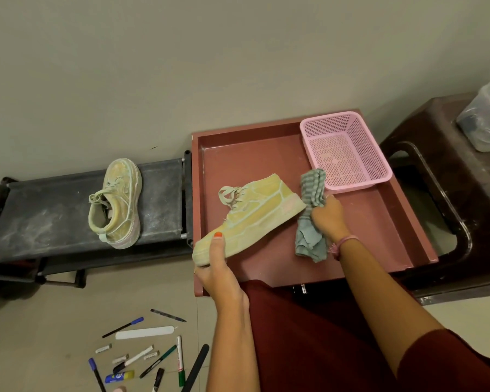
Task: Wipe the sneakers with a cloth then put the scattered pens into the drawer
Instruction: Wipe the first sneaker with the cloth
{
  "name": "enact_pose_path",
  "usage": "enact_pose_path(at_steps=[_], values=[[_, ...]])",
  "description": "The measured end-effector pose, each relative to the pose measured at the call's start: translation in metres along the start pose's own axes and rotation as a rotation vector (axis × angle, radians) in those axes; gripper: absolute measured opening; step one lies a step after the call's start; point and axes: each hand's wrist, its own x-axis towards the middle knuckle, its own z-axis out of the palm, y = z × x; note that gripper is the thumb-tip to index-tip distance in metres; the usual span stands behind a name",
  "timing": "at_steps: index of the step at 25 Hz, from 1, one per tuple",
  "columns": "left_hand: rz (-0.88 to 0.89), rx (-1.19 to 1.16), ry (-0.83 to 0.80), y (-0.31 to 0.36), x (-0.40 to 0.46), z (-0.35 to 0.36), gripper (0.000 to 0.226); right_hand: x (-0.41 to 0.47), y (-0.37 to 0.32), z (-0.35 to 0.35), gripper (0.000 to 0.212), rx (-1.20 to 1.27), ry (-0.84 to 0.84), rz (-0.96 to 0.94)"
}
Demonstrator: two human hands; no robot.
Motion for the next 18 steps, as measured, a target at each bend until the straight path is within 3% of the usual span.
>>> enact_pose_path(at_steps=[2,4,6,9,13,18], values=[[-0.046,-0.069,0.012,0.001,0.001,-0.001,0.019,-0.017,-0.002,-0.006,0.032,0.348,-0.115,0.084],[-0.077,-0.102,0.004,0.001,0.000,-0.003,0.020,-0.031,-0.003,-0.011,0.028,0.589,-0.200,0.177],[-0.079,-0.101,-0.039,0.003,-0.002,-0.006,0.018,-0.039,-0.006,-0.018,0.019,0.761,-0.252,0.199],[-0.066,-0.057,-0.126,0.006,-0.005,-0.007,0.015,-0.049,-0.012,-0.029,0.031,0.893,-0.391,0.110],[-0.095,-0.032,-0.216,0.009,-0.010,-0.003,0.020,-0.065,-0.017,-0.034,0.041,0.794,-0.293,0.034],[-0.282,-0.191,-0.227,0.004,-0.037,0.017,0.080,-0.093,-0.017,-0.047,0.050,0.893,-0.096,-0.019]])
